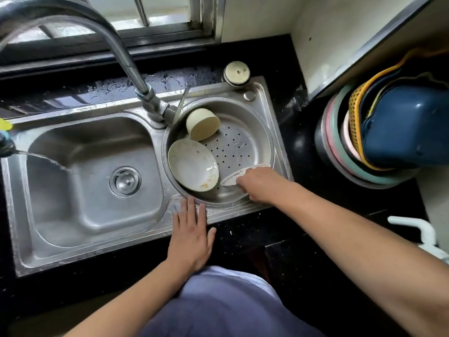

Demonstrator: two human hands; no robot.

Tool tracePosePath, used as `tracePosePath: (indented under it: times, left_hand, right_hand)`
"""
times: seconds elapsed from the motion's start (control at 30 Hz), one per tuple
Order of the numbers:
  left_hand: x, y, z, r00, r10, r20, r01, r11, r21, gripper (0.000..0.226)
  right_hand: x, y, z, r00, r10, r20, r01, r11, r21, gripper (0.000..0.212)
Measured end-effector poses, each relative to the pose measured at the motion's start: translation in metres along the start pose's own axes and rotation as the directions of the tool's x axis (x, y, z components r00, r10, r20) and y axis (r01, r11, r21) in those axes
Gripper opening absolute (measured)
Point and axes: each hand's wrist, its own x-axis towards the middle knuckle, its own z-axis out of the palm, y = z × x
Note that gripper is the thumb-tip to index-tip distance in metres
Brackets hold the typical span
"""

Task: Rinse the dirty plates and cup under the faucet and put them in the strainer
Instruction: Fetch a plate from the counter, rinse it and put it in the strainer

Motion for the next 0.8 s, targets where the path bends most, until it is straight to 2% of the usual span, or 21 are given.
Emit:
tracePosePath:
  times: [0.07,0.13,0.27,0.5,0.8]
  left_hand:
    - [0.000,0.001,0.009,0.998,0.000,0.065,-0.003,0.999,0.051,0.087]
    - [0.000,0.000,0.013,0.998,0.008,0.068,-0.012,0.998,0.059,0.089]
    - [0.003,0.002,0.014,0.996,-0.004,0.092,-0.002,0.998,0.070,0.091]
    - [0.004,0.006,0.016,0.995,-0.038,0.093,0.029,0.995,0.093,0.093]
    - [0.004,0.006,0.014,0.996,-0.036,0.077,0.032,0.998,0.052,0.083]
  right_hand:
    - [0.007,-0.003,0.006,0.999,-0.043,0.024,0.044,0.998,-0.053,0.027]
    - [0.012,-0.006,0.011,0.997,-0.068,0.045,0.071,0.995,-0.069,0.029]
    - [0.018,-0.010,0.026,0.993,-0.075,0.087,0.073,0.997,0.022,0.029]
    - [0.015,-0.024,0.051,0.999,-0.039,0.006,0.037,0.984,0.173,0.029]
    - [0.021,-0.036,0.067,0.995,0.068,-0.074,-0.046,0.963,0.265,0.025]
